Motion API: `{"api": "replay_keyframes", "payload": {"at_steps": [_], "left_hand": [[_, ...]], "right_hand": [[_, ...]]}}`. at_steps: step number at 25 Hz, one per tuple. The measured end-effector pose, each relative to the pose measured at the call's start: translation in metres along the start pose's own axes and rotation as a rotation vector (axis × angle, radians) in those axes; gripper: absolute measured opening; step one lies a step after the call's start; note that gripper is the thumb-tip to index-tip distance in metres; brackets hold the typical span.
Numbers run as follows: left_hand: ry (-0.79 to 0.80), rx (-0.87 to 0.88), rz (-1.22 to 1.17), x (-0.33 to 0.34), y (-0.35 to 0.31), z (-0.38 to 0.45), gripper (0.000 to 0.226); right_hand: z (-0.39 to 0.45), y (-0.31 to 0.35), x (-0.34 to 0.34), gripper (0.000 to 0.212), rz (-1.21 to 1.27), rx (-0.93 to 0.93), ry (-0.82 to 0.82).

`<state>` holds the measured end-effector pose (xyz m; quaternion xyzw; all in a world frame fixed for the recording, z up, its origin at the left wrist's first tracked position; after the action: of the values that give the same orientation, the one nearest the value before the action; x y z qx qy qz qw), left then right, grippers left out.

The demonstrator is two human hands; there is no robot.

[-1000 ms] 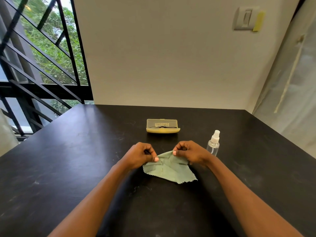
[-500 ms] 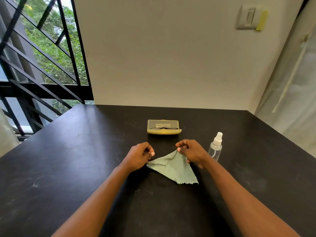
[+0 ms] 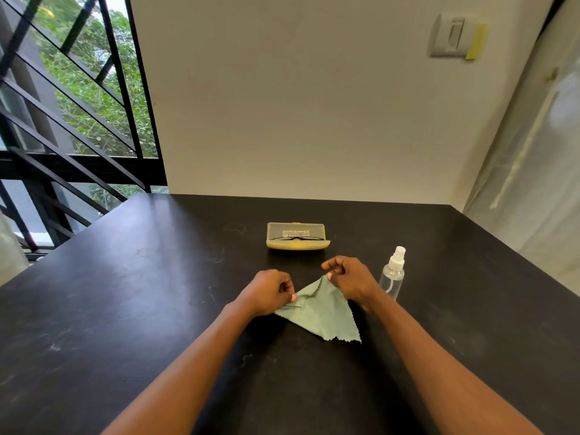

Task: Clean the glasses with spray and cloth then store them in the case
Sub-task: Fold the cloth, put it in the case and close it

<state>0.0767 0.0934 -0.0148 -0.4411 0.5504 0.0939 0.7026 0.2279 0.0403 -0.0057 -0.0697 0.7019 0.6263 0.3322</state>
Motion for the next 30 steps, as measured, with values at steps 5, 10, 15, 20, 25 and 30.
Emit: {"api": "replay_keyframes", "payload": {"at_steps": [5, 10, 15, 20, 25, 30], "left_hand": [[-0.176, -0.061, -0.251, -0.015, 0.019, -0.005, 0.005], [-0.235, -0.118, -0.374, -0.019, 0.033, -0.005, 0.01], [-0.239, -0.178, -0.353, -0.019, 0.037, 0.002, 0.017], [-0.108, -0.194, -0.344, -0.012, 0.036, 0.011, 0.004], [-0.04, -0.123, -0.061, -0.004, 0.023, 0.023, 0.02], [-0.072, -0.117, -0.021, -0.003, 0.021, 0.028, 0.008]], "right_hand": [[-0.002, -0.007, 0.0, 0.019, 0.039, 0.049, -0.007], [-0.002, -0.007, 0.002, 0.012, 0.051, 0.062, -0.019], [-0.001, -0.008, 0.003, 0.012, 0.03, 0.076, -0.022], [0.001, -0.009, 0.002, 0.012, 0.031, 0.084, -0.021], [0.002, -0.01, 0.004, 0.012, 0.017, 0.086, -0.017], [0.003, -0.013, 0.004, 0.013, 0.01, 0.077, -0.023]]}}
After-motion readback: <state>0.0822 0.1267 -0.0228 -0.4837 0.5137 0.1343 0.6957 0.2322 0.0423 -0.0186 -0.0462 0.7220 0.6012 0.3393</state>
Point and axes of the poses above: each hand's wrist, its own z-axis towards the middle knuckle, its own x-axis out of the palm, y = z × x, the point moved 9 cm from there along z, towards the middle knuckle, and after that the axes turned 3 degrees about z, right-handed, at the moved point
